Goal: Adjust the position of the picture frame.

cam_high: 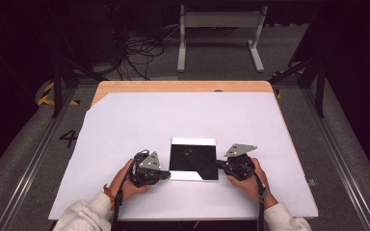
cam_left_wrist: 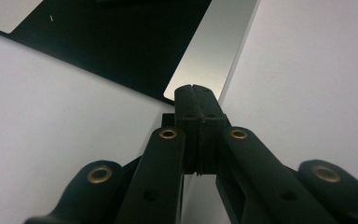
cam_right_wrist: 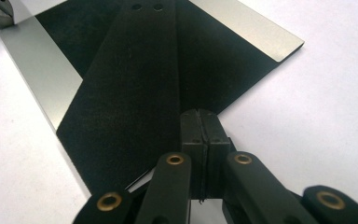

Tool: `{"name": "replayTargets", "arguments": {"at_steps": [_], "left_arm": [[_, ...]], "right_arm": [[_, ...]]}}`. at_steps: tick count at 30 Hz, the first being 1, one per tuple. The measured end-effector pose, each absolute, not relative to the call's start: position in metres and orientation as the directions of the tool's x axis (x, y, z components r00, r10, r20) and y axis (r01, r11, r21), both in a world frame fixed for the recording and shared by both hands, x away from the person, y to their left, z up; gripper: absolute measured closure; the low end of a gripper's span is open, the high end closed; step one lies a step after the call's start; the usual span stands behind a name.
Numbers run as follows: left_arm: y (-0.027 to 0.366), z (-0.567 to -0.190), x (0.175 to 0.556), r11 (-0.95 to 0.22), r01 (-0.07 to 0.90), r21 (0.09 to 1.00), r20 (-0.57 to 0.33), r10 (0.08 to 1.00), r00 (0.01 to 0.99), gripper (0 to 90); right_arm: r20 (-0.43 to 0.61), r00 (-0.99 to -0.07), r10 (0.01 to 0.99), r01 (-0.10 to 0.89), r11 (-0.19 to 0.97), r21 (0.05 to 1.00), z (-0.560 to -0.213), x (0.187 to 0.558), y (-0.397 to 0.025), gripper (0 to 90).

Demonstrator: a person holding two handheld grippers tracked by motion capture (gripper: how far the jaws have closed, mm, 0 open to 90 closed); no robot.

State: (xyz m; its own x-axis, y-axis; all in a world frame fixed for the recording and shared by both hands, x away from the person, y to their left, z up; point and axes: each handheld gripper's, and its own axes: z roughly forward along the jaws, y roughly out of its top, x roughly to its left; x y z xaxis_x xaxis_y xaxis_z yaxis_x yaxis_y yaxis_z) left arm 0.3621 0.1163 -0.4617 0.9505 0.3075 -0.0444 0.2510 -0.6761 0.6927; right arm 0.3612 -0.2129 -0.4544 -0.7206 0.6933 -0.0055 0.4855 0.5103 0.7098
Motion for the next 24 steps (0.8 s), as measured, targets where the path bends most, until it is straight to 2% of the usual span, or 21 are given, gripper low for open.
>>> {"name": "replayTargets", "arguments": {"at_steps": [12, 16, 24], "left_arm": [[0.117, -0.462, 0.361, -0.672, 0.256, 0.695, -0.045, 0.315, 0.948, 89.5], [0.121, -0.462, 0.362, -0.655, 0.278, 0.703, -0.054, 0.340, 0.939, 89.5], [0.146, -0.450, 0.344, -0.614, 0.265, 0.743, -0.031, 0.364, 0.931, 87.1]], "right_arm": [[0.015, -0.720, 0.694, 0.488, 0.490, 0.722, -0.456, 0.362, -0.216, 89.9], [-0.012, -0.715, 0.699, 0.479, 0.502, 0.720, -0.453, 0.359, -0.218, 82.1], [0.036, -0.748, 0.662, 0.468, 0.489, 0.736, -0.441, 0.337, -0.227, 74.5]]}}
